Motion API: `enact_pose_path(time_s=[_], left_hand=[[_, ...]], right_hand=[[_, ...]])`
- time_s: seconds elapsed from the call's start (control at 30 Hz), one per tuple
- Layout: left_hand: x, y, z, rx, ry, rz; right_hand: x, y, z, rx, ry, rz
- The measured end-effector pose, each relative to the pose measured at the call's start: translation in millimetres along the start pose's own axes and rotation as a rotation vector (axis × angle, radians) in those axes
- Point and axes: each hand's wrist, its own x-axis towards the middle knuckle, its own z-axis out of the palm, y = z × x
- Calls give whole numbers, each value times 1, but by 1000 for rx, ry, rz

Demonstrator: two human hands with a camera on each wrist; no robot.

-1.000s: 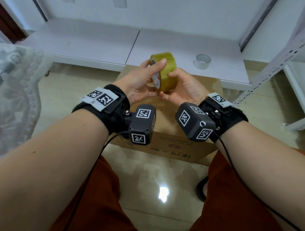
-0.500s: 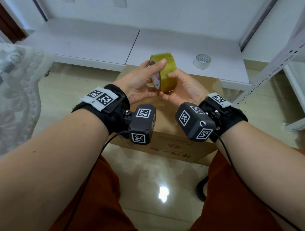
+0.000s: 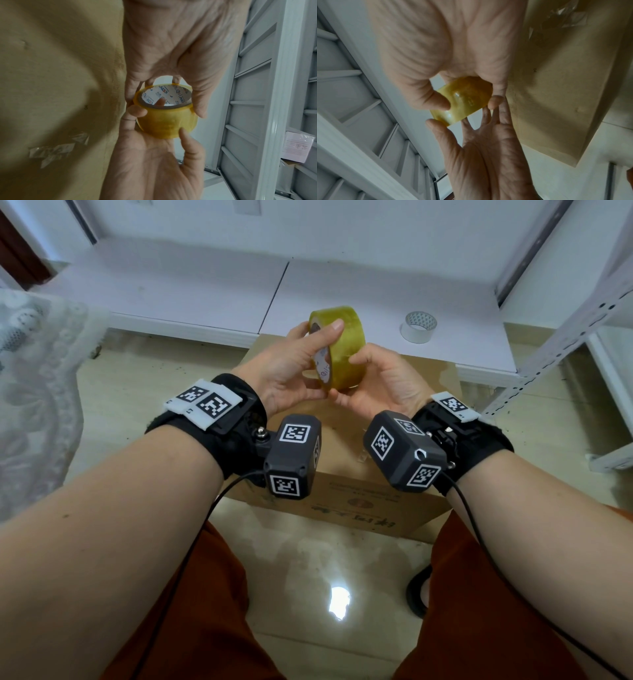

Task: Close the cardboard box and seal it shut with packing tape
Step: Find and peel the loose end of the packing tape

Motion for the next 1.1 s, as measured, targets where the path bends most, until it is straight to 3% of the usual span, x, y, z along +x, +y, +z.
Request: enact_pose_path(time_s=[0.2,0.4,0.53,0.63,0.87,1.1], left_hand=[[-1,1,-1,-33,10,-15],[3,-4,-1,60,233,45],[0,-5,0,230,88,28],[-3,-7,3,258,52,27],[-2,-6,3,218,3,77],[-2,-5,8,260,-12,131]], right_hand=[[2,-2,1,-42,-18,15],[3,-2,0,54,96,18],[3,-5,-2,-7,59,-30],[1,-6,-4,-98,16,-15],[0,-15,-8,-343,-9,-28],[-1,-10,-8,-323,4,-11]])
